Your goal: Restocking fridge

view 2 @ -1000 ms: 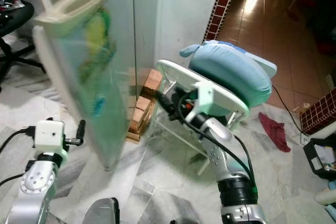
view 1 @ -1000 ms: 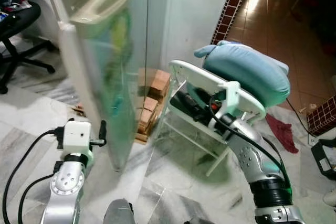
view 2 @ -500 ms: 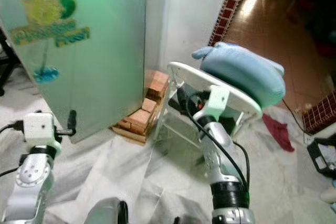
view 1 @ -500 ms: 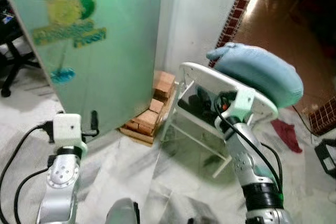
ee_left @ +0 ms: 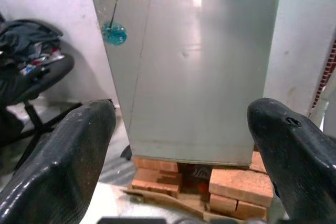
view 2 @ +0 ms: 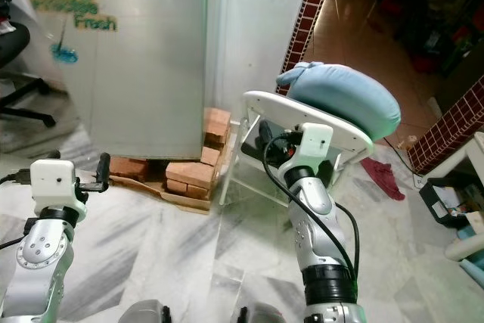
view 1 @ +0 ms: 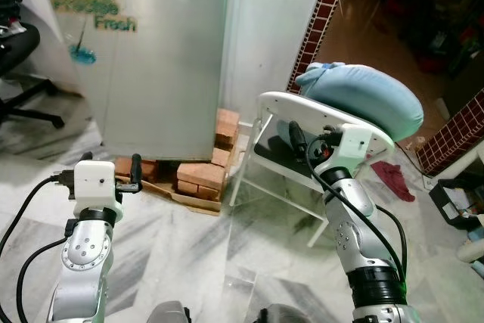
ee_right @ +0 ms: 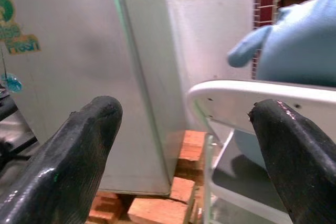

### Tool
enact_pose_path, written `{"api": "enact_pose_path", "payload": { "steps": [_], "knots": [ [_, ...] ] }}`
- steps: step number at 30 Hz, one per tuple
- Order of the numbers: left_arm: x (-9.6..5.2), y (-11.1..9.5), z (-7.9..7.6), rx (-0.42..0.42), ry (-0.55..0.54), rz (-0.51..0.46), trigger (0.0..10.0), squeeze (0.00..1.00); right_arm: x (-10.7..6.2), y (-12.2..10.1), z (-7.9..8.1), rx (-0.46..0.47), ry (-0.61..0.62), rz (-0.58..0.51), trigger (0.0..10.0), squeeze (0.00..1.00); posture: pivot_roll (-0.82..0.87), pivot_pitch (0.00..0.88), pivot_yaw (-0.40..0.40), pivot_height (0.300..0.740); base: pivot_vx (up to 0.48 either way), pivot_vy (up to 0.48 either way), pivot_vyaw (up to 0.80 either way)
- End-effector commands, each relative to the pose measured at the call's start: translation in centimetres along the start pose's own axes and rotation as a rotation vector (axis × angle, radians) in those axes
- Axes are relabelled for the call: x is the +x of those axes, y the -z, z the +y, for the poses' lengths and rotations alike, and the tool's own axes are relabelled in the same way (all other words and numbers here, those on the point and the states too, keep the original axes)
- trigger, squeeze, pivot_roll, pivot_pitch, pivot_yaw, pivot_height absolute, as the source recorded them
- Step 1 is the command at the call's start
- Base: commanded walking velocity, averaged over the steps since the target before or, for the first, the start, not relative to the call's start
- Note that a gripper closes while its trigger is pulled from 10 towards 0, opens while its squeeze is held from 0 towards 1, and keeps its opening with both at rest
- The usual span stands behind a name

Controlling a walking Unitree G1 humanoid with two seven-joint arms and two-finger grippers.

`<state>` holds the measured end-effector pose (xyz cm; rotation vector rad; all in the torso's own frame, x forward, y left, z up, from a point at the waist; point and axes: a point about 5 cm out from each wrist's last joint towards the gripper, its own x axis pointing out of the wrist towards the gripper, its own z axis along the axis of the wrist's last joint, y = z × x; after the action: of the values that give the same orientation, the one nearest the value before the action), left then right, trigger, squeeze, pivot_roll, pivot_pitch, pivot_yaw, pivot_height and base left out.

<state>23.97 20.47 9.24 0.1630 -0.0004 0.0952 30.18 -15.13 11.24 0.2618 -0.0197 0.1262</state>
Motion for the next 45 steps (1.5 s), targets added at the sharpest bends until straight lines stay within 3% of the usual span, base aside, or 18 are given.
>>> {"api": "enact_pose_path", "payload": {
  "steps": [1,11,13,14,17,22,45],
  "knots": [
    [0.1,-1.0,-0.6,-0.003,0.022,-0.052,10.0,0.00,-0.3,0.0,-1.0,-0.034,0.051,0.005,10.0,0.00,0.04,0.035,-0.086,0.740,0.000,0.480,0.00],
    [1.1,-2.3,-0.5,-0.040,0.025,-0.106,10.0,0.00,-0.5,0.0,-1.4,-0.255,0.047,-0.013,10.0,0.00,0.03,0.032,-0.081,0.740,0.000,0.480,0.00],
    [1.2,-2.3,-0.5,-0.044,0.023,-0.105,10.0,0.00,-0.5,0.0,-1.6,-0.253,0.059,-0.010,10.0,0.00,0.03,0.030,-0.080,0.740,0.000,0.480,0.00],
    [1.3,-2.3,-0.4,-0.054,0.018,-0.104,10.0,0.00,-0.6,0.0,-2.3,-0.183,0.099,-0.002,10.0,0.00,0.03,0.030,-0.080,0.740,0.000,0.480,0.00],
    [1.4,-2.4,-0.4,-0.063,0.013,-0.104,10.0,0.00,-0.6,-0.1,-2.7,-0.134,0.118,-0.014,10.0,0.00,0.03,0.030,-0.080,0.740,0.000,0.480,0.00],
    [1.0,-1.9,-0.1,-0.068,0.002,-0.086,10.0,0.00,-0.7,0.2,-2.1,-0.147,0.098,-0.002,10.0,0.00,0.03,0.027,-0.081,0.740,0.000,0.480,-0.08],
    [0.8,-1.3,-0.4,-0.066,0.017,-0.057,10.0,0.00,-0.2,0.1,-2.0,-0.126,0.066,-0.019,10.0,0.00,0.04,0.017,-0.090,0.740,0.000,0.467,-0.72]
  ]
}}
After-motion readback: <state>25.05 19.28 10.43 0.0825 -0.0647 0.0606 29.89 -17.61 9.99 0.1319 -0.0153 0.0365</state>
